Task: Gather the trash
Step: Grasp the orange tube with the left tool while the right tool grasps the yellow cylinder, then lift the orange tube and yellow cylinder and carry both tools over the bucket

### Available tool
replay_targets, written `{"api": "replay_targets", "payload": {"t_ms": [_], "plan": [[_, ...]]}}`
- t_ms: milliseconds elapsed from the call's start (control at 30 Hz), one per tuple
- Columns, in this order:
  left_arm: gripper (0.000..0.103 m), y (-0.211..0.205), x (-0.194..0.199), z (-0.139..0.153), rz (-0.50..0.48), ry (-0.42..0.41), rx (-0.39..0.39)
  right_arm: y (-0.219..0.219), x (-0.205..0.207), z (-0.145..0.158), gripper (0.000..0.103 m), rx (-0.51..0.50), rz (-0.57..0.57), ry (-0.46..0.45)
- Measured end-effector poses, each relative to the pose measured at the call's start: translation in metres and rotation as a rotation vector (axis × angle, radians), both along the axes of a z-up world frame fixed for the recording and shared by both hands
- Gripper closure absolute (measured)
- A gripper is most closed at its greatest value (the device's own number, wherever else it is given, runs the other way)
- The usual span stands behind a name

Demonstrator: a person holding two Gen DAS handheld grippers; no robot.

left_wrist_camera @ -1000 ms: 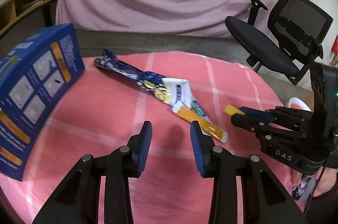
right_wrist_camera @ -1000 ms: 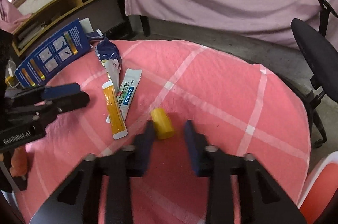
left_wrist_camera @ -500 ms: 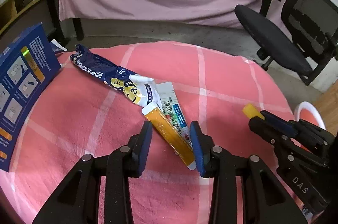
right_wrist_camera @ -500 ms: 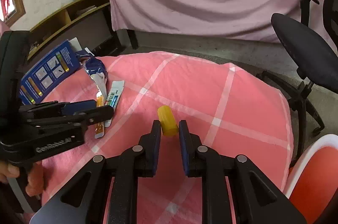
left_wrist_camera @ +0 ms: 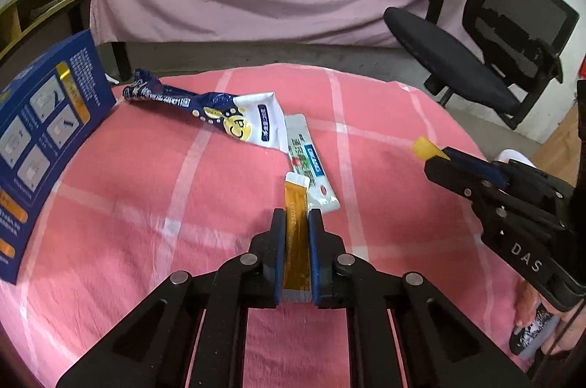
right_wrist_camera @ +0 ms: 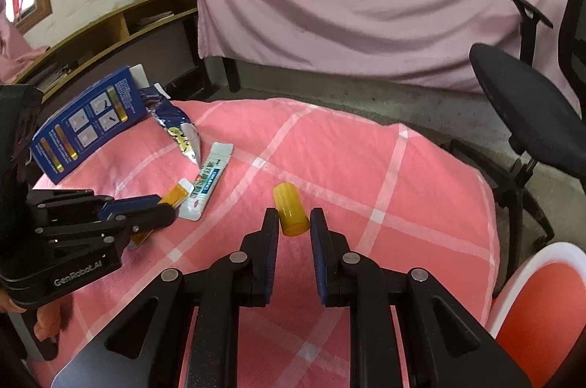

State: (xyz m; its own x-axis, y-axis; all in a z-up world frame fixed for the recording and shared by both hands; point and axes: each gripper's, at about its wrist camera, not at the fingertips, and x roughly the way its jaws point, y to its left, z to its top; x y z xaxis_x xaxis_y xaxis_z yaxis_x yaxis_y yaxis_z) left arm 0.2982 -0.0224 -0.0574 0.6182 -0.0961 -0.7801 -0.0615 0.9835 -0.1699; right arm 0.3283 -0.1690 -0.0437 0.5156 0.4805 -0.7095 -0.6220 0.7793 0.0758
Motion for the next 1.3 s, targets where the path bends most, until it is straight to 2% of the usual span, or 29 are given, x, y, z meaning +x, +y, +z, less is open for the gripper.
{"api": "replay_targets", "payload": {"t_ms": [33, 67, 200, 333, 433, 700, 867, 967, 1167, 1300], "plan": [[0.095, 0.000, -0.004, 0.001, -0.003, -0.005, -0.006, 0.000, -0.003, 0.002, 0.088, 0.003, 0.002, -0.012], [0.101, 0.000, -0.006, 0.002, -0.006, -0.010, -0.011, 0.000, -0.006, 0.003, 0.088, 0.005, 0.002, -0.022], [0.101, -0.001, -0.023, 0.005, -0.012, -0.044, -0.055, -0.004, -0.019, 0.011, 0.088, 0.034, 0.000, -0.083], [0.101, -0.004, -0.033, 0.011, -0.009, -0.072, -0.063, -0.007, -0.029, 0.016, 0.088, 0.054, -0.001, -0.113], [0.101, -0.007, -0.043, 0.020, -0.015, -0.125, -0.058, -0.012, -0.036, 0.021, 0.088, 0.078, -0.012, -0.150], [0.101, -0.027, -0.064, 0.056, -0.015, -0.345, -0.028, -0.037, -0.061, 0.044, 0.088, 0.187, -0.070, -0.321], [0.101, -0.045, -0.073, 0.083, -0.017, -0.496, -0.022, -0.057, -0.083, 0.063, 0.088, 0.244, -0.122, -0.486], [0.101, -0.057, -0.077, 0.099, -0.045, -0.578, -0.008, -0.070, -0.097, 0.074, 0.088, 0.275, -0.175, -0.593], [0.101, -0.088, -0.085, 0.119, -0.117, -0.709, 0.027, -0.102, -0.115, 0.091, 0.088, 0.336, -0.304, -0.738], [0.101, -0.112, -0.085, 0.127, -0.184, -0.760, 0.046, -0.125, -0.120, 0.095, 0.088, 0.356, -0.376, -0.785]]}}
